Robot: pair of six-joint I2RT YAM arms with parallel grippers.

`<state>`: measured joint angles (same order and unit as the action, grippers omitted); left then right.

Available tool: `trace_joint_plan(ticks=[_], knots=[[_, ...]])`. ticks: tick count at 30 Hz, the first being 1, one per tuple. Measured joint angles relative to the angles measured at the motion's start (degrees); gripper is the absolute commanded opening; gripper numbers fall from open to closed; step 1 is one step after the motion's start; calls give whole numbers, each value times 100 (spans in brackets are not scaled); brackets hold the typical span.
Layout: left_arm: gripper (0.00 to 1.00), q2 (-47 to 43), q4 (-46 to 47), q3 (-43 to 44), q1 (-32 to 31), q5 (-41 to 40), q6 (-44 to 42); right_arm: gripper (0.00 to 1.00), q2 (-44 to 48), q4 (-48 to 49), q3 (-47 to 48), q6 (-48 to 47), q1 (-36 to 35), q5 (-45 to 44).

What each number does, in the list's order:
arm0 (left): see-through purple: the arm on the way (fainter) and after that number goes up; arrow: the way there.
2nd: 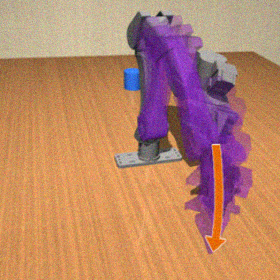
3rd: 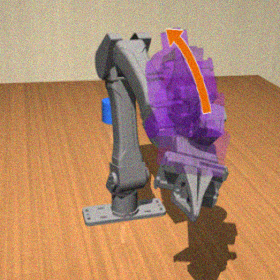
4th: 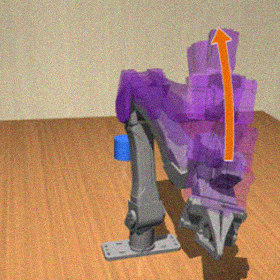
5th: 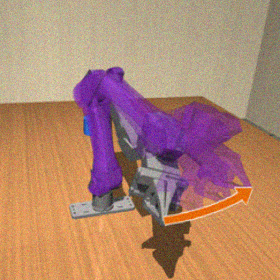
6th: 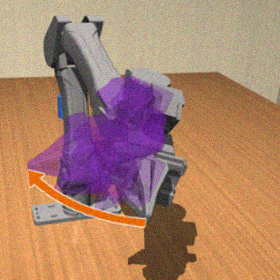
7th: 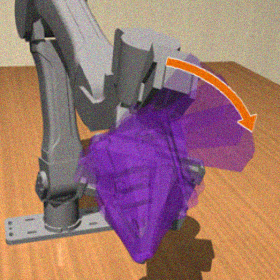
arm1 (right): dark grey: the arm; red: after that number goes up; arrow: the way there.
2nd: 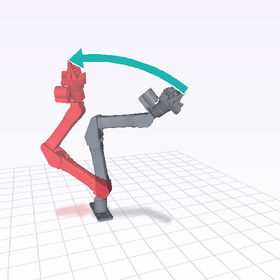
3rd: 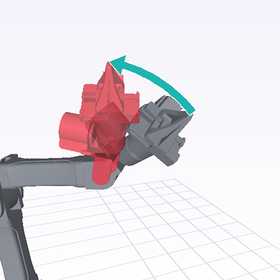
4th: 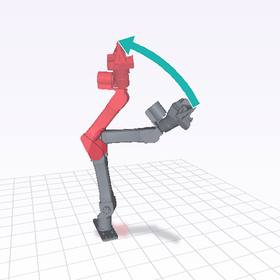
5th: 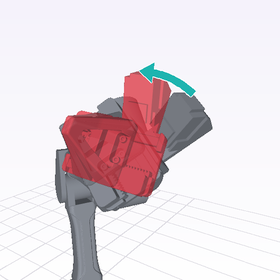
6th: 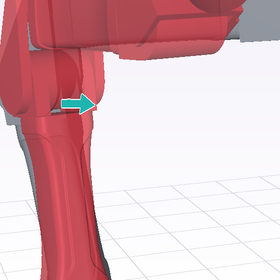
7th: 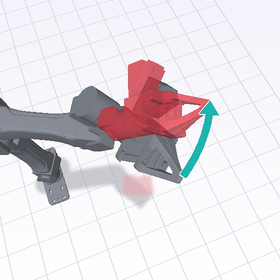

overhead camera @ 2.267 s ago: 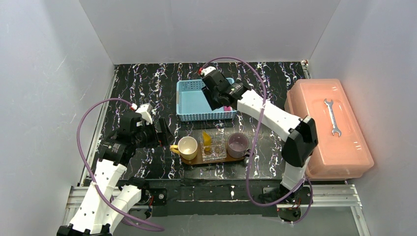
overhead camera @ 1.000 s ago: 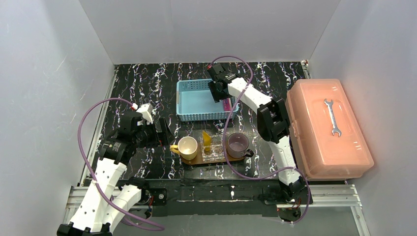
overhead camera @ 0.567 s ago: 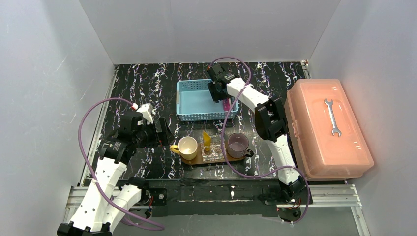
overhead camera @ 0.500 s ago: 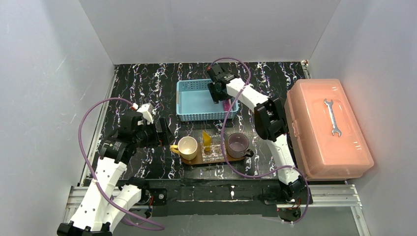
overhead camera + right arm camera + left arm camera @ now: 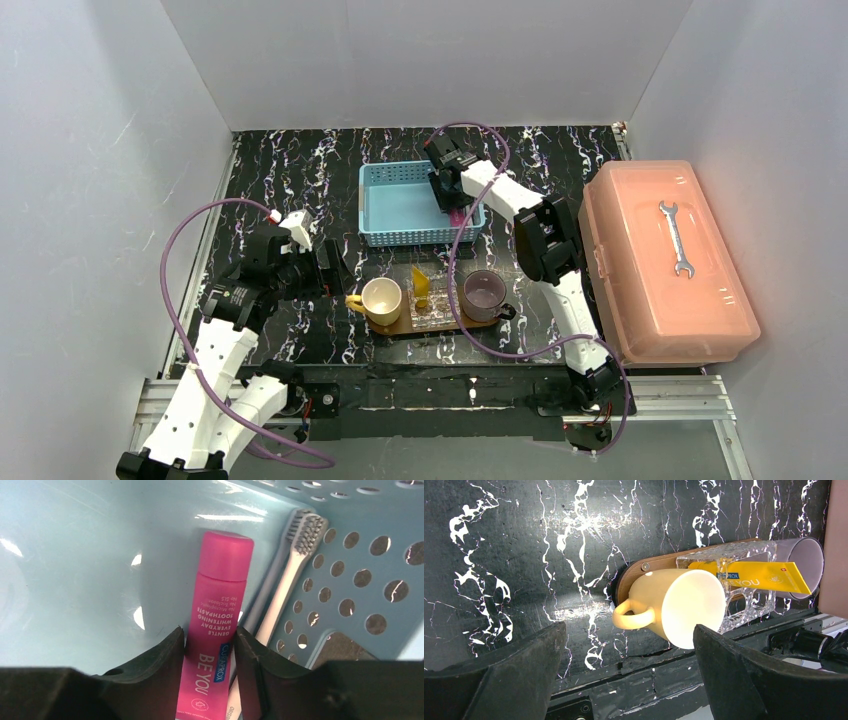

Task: Prepare toiletry sets of a toothbrush and toothpaste on the tray

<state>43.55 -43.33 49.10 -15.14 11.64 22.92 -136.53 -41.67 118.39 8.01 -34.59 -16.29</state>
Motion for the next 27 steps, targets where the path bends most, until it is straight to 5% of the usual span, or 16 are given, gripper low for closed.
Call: trace_joint_plan(ticks=[8, 18, 27], knots=[[98, 0, 0, 0, 0, -2, 0, 25, 2, 48, -2, 50, 26, 98], [98, 9, 0, 0, 0, -2, 0, 24, 205, 52, -28, 81, 33, 262], [99, 83, -2, 0, 0, 2, 4, 23, 1482, 289, -389, -44, -52, 330]])
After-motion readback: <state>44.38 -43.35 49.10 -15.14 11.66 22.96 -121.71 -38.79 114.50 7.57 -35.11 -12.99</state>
